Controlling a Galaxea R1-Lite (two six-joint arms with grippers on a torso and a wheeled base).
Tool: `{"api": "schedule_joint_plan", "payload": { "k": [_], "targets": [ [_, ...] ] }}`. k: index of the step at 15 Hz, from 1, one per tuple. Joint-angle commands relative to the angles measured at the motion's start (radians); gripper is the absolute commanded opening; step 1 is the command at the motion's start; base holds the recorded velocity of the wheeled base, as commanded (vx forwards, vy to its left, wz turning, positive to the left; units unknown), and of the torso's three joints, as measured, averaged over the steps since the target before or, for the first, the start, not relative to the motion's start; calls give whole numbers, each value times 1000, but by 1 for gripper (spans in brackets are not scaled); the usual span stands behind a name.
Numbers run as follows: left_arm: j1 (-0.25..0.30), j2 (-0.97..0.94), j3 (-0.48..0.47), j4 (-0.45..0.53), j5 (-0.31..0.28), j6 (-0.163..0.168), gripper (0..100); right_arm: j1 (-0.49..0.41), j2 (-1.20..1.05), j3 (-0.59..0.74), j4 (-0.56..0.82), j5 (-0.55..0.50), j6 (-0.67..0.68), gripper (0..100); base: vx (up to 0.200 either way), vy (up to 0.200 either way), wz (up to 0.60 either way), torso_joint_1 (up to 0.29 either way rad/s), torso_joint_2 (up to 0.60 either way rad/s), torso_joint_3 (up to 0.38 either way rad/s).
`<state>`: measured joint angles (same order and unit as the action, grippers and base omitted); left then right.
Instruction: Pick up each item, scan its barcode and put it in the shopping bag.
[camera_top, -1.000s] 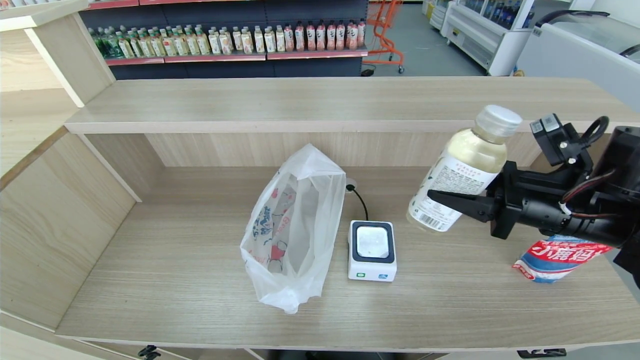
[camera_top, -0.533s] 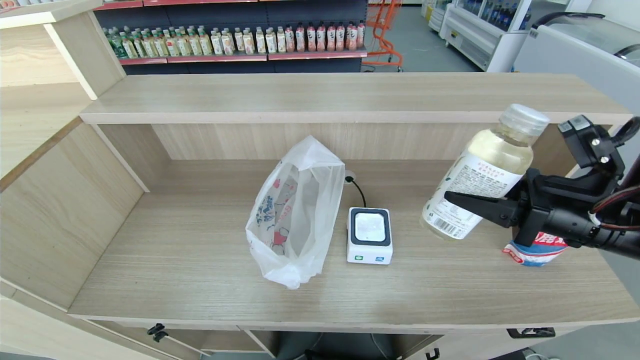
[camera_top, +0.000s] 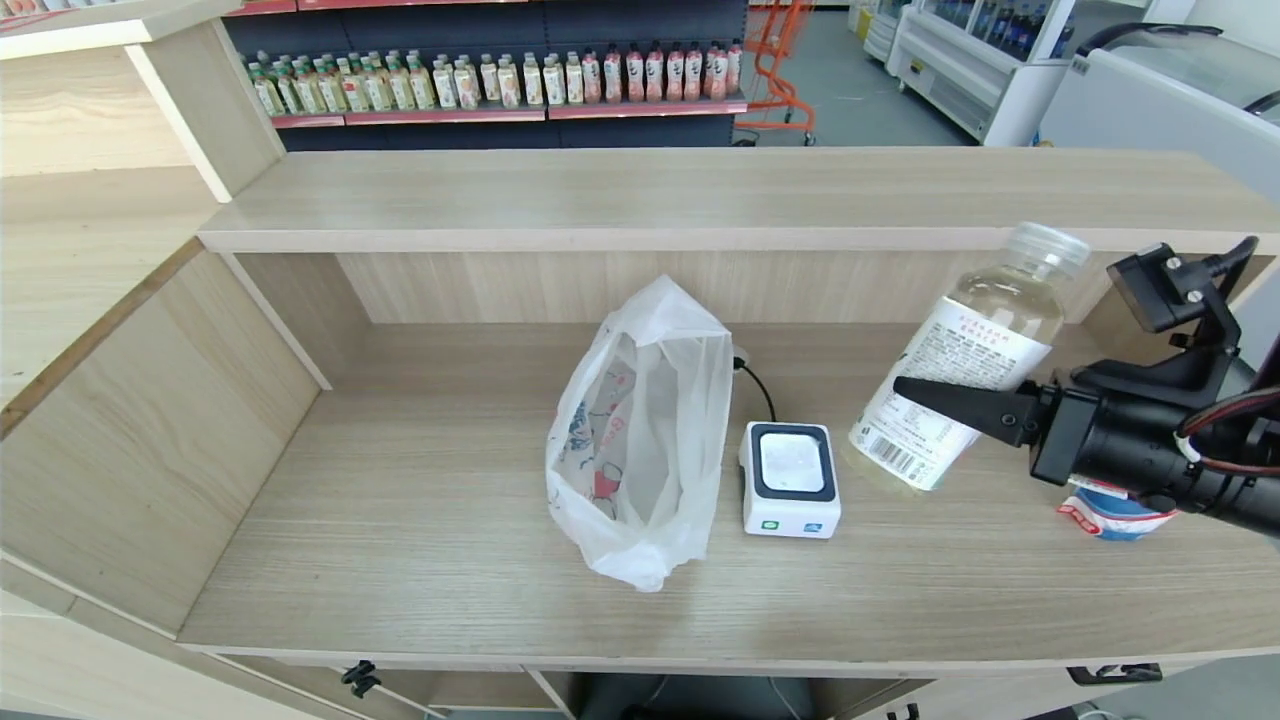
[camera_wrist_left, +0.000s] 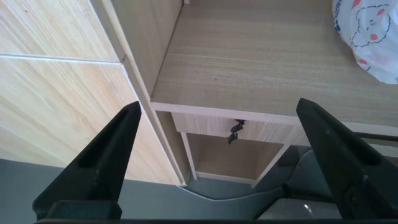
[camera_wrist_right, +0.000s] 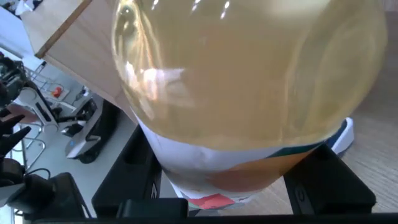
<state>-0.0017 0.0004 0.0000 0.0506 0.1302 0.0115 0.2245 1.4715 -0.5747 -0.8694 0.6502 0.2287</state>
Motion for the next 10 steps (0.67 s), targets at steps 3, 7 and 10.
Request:
{"api": "schedule_joint_plan", "payload": {
  "k": [3,7,10],
  "targets": [
    [0,0,0,0,0,-1,100,39,56,-44,35,-26,3,0,0,0,0,0,0,0],
    [0,0,0,0,0,-1,100,141,205,-142,35,-153,0,0,0,0,0,0,0,0],
    [0,0,0,0,0,-1,100,204,340,-243,35,-196,-3,0,0,0,0,0,0,0]
  ]
}}
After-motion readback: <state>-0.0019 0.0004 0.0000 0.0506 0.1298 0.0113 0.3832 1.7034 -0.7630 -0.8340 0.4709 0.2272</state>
